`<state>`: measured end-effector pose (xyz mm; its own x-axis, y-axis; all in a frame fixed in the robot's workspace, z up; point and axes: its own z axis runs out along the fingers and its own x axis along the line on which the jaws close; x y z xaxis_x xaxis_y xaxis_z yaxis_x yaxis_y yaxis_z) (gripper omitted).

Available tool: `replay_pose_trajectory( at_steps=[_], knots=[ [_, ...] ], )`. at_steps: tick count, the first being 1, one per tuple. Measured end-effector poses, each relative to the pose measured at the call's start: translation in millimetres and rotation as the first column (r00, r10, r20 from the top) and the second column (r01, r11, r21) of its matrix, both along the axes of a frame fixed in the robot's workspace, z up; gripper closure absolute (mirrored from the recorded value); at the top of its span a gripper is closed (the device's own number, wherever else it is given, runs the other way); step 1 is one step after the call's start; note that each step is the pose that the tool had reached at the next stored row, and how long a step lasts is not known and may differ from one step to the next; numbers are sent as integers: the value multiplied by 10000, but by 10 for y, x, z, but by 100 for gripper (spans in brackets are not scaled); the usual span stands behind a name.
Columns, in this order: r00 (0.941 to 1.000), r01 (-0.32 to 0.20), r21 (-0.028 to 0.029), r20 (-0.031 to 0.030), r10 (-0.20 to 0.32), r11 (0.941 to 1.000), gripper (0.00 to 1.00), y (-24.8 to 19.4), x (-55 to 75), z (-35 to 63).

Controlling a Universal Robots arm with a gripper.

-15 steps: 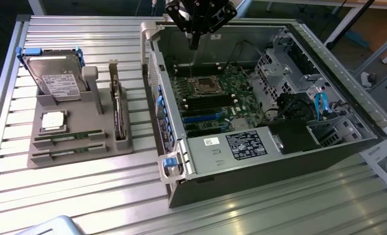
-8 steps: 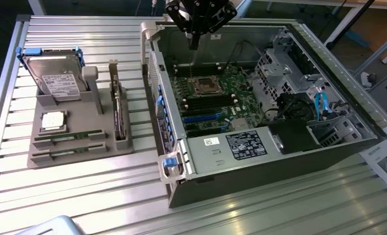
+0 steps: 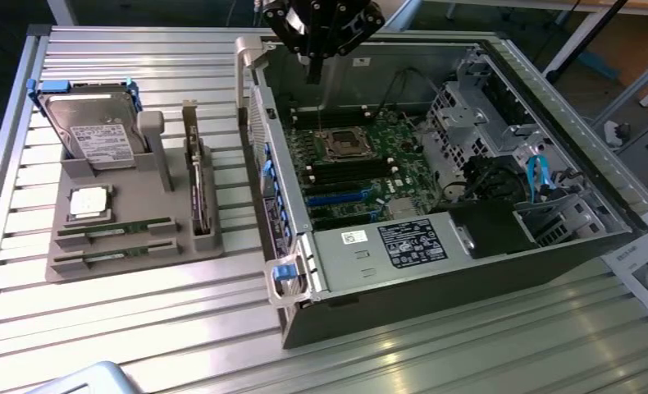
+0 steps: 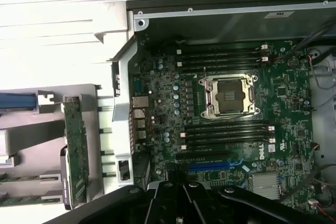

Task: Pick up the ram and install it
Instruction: 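Reach for the ram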

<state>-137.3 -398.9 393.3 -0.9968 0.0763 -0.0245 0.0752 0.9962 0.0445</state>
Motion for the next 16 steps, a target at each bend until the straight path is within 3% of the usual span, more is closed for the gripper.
replay_pose_trajectory(
  at_steps=[16],
  knots=[
    [10000, -1, 7, -1, 1, 10000, 90, 0, -270, 0]
  ],
)
